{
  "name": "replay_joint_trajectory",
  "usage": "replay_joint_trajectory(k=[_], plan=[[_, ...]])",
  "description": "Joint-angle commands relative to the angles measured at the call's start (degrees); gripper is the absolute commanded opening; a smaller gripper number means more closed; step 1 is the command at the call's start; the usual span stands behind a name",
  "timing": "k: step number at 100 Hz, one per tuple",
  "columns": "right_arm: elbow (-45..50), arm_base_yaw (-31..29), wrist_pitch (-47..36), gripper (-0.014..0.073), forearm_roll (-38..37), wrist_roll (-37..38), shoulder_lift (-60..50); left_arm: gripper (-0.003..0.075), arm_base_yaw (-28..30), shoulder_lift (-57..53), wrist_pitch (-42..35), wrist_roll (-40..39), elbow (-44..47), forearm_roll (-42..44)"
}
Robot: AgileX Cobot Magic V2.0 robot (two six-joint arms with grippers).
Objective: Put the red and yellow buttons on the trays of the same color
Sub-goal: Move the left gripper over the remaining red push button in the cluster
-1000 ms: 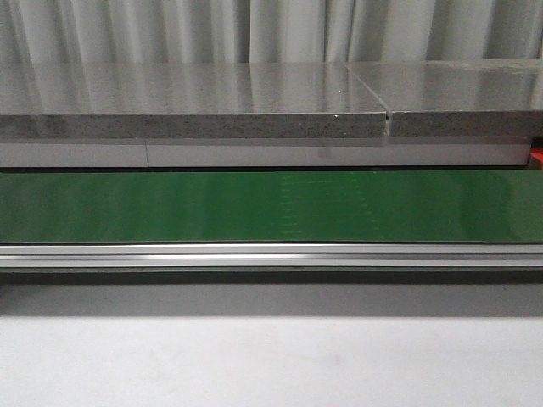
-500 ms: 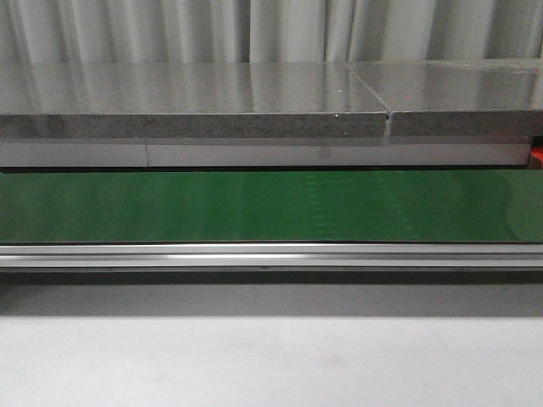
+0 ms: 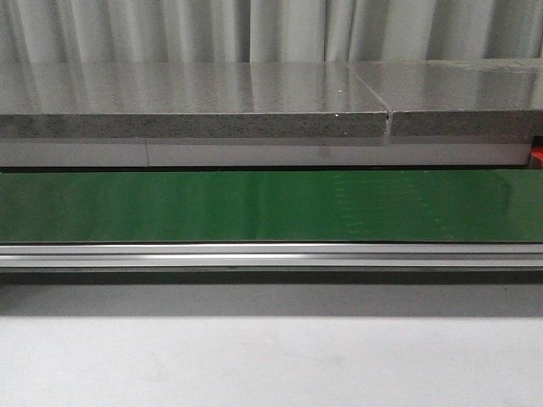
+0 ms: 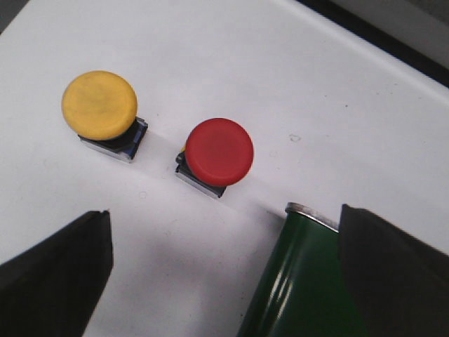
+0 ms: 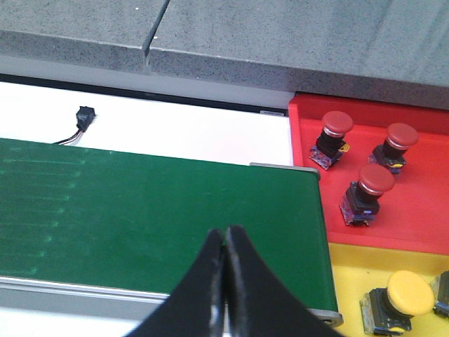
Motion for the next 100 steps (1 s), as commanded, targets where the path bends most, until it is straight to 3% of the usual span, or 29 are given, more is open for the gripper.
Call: replay_joint_trajectory(k=[1, 83, 91, 100], plan=[[-1.55, 0.02, -3.88, -0.0068, 0.36, -0.48, -0.05, 0.064, 0.18, 0.26, -2.25, -0.45, -3.36, -0.35], [-1.55, 0.02, -3.93, -0.0068, 0.36, -0.48, -0.05, 0.0637, 0.18, 14.96, -0.61, -0.45, -14.03, 0.92], [-1.55, 0.02, -3.93, -0.0068, 0.36, -0.48, -0.05, 0.0601, 0.18, 14.96, -0.61, -0.45, -14.03, 0.92], [-1.55, 0.02, -3.93, -0.0068, 0.36, -0.48, -0.05, 0.0494, 0.18, 14.96, -0.49, -0.45, -14.28, 1.01]])
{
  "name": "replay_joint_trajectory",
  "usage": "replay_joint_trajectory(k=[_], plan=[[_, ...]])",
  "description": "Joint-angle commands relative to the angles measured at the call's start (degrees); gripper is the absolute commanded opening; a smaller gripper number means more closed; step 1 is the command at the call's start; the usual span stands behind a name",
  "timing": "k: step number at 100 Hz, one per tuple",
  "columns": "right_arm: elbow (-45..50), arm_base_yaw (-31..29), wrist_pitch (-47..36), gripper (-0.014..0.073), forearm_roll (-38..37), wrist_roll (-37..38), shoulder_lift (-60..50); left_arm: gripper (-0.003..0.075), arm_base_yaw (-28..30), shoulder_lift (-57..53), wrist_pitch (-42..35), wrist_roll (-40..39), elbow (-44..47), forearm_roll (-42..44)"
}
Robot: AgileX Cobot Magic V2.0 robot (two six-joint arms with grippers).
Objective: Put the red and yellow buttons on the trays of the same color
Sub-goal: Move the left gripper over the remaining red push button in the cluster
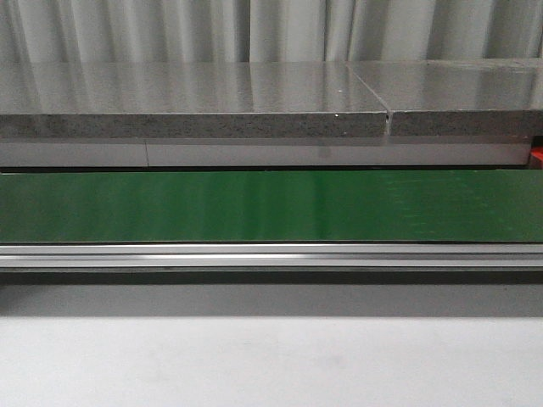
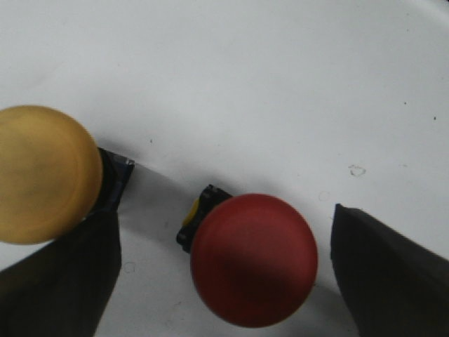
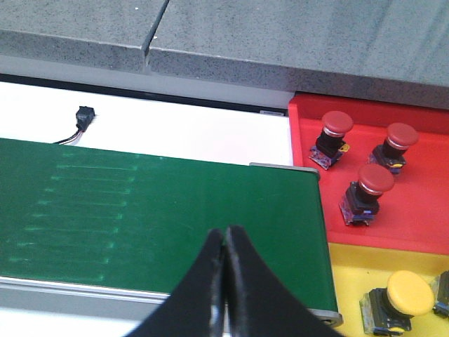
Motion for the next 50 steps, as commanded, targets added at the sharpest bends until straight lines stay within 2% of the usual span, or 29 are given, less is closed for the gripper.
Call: replay_joint_trajectory(k=[1, 7, 8, 13, 14, 20, 22, 31, 50], plan=[[-1.55, 0.02, -3.93, -0.0068, 0.36, -0.48, -0.05, 0.0473, 0.18, -3.13, -1.66, -0.45, -2.17, -0.16], [-1.55, 0.02, -3.93, -0.0068, 0.36, -0.48, -0.05, 0.0378, 0.18, -3.13, -0.83, -0.32, -2.73, -0.16], [-1.55, 0.02, -3.93, -0.0068, 0.36, -0.48, -0.05, 0.034, 0.18, -3.13, -0.41, -0.04, -2.9, -0.16], [-1.55, 0.02, -3.93, -0.0068, 0.36, -0.48, -0.05, 0.0277, 0.18, -3.13, 0.39, 0.2, -3.45, -0.16], [-1.55, 0.02, -3.93, -0.0068, 0.36, -0.48, -0.05, 0.0238, 0.18, -3.13, 0.75, 0.47, -3.67, -0.16], [-1.55, 0.02, -3.93, -0.0068, 0.36, -0.48, -0.05, 0.0129, 0.18, -3.13, 1.94, 1.38, -4.75, -0.16], [-1.55, 0.02, -3.93, -0.0068, 0.36, -0.48, -0.05, 0.0118, 0.18, -3.25, 2.28, 1.38, -5.0, -0.16], [-1.55, 0.02, -3.93, -0.0068, 0.36, -0.48, -0.05, -0.002, 0.18, -3.79, 4.17, 1.46, -6.45, -0.16], [-1.55, 0.02, -3.93, -0.0068, 0.36, -0.48, -0.05, -0.0019, 0.18, -8.34, 6.59, 1.46, -8.33, -0.16]])
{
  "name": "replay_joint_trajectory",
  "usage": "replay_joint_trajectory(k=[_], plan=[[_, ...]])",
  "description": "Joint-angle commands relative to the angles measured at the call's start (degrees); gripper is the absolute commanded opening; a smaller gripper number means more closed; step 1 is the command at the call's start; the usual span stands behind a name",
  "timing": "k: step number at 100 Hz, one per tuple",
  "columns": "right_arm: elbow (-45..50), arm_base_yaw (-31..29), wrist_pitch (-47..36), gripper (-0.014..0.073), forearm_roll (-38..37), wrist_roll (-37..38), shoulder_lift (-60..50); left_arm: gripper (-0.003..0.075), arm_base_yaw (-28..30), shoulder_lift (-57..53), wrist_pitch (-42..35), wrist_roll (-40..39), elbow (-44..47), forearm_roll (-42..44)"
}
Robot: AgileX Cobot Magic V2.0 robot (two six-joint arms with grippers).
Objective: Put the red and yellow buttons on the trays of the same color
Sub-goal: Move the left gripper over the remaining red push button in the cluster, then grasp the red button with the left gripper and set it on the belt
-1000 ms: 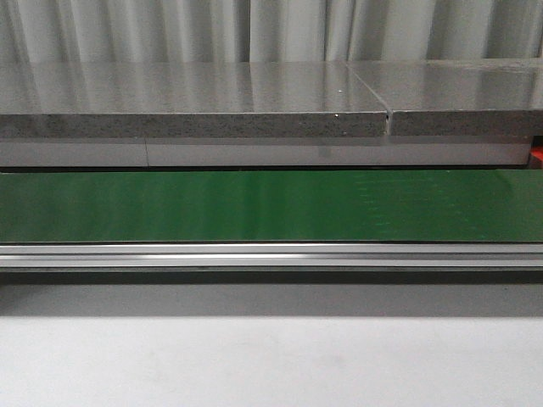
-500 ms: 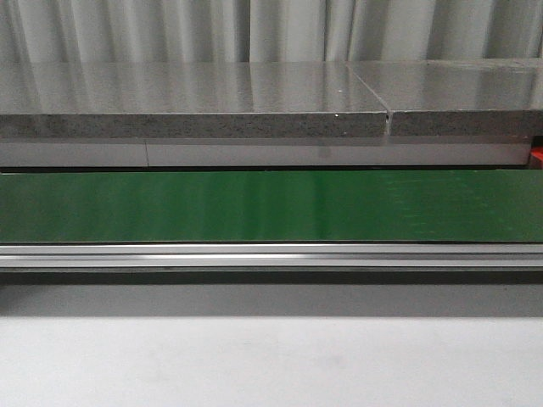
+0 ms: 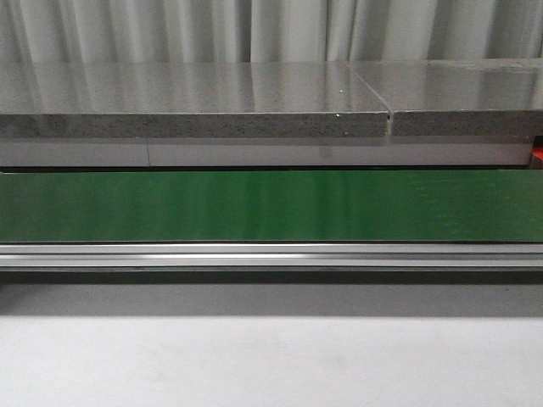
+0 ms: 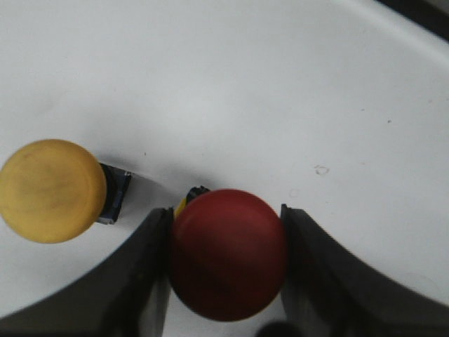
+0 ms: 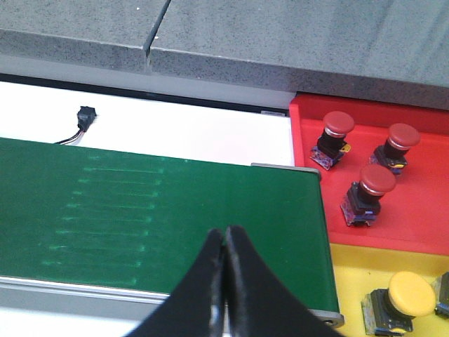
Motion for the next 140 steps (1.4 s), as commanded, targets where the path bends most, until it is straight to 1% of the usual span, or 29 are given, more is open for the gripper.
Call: replay_joint_trajectory(k=[1, 16, 27, 39, 60, 74, 89, 120, 125, 130, 135, 140], plan=[[-1.55, 0.02, -3.93, -0.0068, 0.36, -0.48, -0.05, -0.0019, 0.18, -6.83, -0.88, 0.01, -2.6, -0.42], [-1.55, 0.02, -3.93, -0.0068, 0.36, -0.48, -0.05, -0.0019, 0.18, -12.65, 0.17, 0.01, -2.23, -0.42], [-1.55, 0.02, -3.93, -0.0068, 0.36, -0.48, -0.05, -0.0019, -0.7, -18.0, 0.63, 0.16, -0.06, -0.42], [-1.55, 0.02, -3.93, -0.0068, 0.36, -0.48, -0.05, -0.0019, -2.57, -23.14, 0.65, 0.76, 4.73, -0.42], [-1.55, 0.02, -3.93, -0.0068, 0.36, -0.48, -0.05, -0.0019, -7.56, -29.54, -4.18, 1.43, 15.79, -0.42], [-1.55, 0.02, -3.93, -0.0068, 0.36, -0.48, -0.05, -0.0019, -10.07, -29.6, -6.02, 1.43, 20.22, -0.42], [-1.55, 0.02, -3.93, -0.0068, 0.36, -0.48, -0.05, -0.0019, -11.31, -28.52, -7.0, 1.43, 23.54, -0.42], [-1.55, 0.02, -3.93, -0.0068, 0.36, -0.48, -0.05, -0.0013, -11.31, -25.43, -7.65, 2.95, 24.32, -0.54], [-1.55, 0.02, -3.93, -0.0068, 0.36, -0.48, -0.05, 0.0016, -11.31, -25.35, -7.23, 3.21, 24.32, -0.87], [-1.55, 0.02, -3.93, -0.0068, 0.36, -0.48, -0.05, 0.0069, -11.31, -25.35, -6.81, 4.38, 24.32, -1.83], [-1.55, 0.02, -3.93, -0.0068, 0.36, -0.48, -0.05, 0.0144, -11.31, -25.35, -6.24, 6.2, 24.32, -3.3], [-1.55, 0.02, -3.93, -0.0068, 0.36, -0.48, -0.05, 0.0246, -11.31, -25.35, -5.94, 7.67, 24.32, -4.73]])
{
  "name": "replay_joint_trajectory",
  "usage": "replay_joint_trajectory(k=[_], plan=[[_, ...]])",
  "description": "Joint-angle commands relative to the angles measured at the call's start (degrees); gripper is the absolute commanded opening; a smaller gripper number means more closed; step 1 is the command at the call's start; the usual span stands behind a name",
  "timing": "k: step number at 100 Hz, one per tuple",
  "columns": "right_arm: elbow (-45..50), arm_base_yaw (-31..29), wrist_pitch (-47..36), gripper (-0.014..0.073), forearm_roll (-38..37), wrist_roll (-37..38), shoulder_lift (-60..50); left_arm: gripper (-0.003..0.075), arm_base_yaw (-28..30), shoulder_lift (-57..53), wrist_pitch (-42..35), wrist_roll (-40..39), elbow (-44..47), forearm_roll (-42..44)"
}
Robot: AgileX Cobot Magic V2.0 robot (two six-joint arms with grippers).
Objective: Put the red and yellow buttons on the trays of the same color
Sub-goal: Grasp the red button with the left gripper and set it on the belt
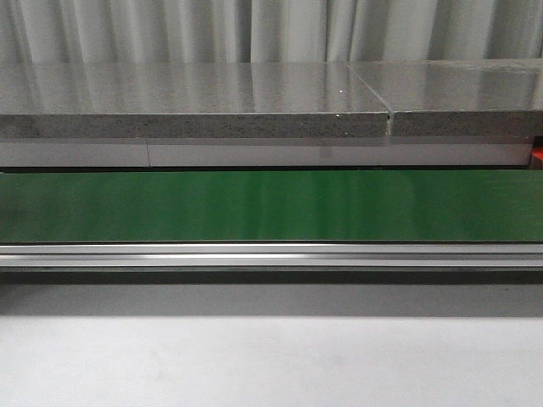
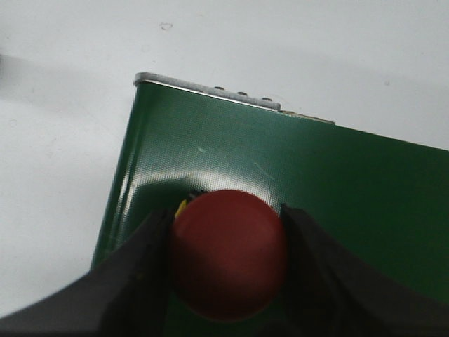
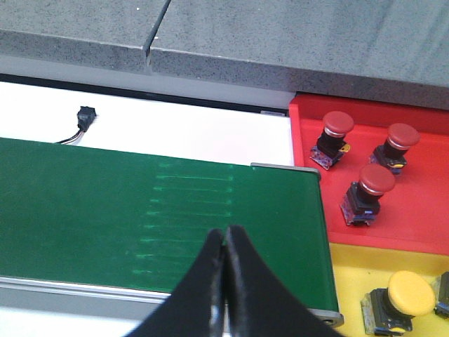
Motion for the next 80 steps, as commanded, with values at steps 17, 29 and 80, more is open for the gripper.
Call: replay_joint_trajectory(k=[17, 29, 80], plan=[[-1.55, 0.02, -3.93, -0.0068, 0.36, -0.48, -0.05, 0.0547, -0.24, -1.81, -1.07, 4.15, -1.32, -5.19], [-1.55, 0.02, -3.93, -0.0068, 0.36, -0.48, -0.05, 0.0607, -0.24, -2.02, -0.41, 4.15, -1.56, -5.27], [-1.55, -0.03, -3.94, -0.0068, 0.36, -0.48, -0.05, 0.0607, 0.59, -2.06, 2.48, 4.03, -15.99, -5.31]])
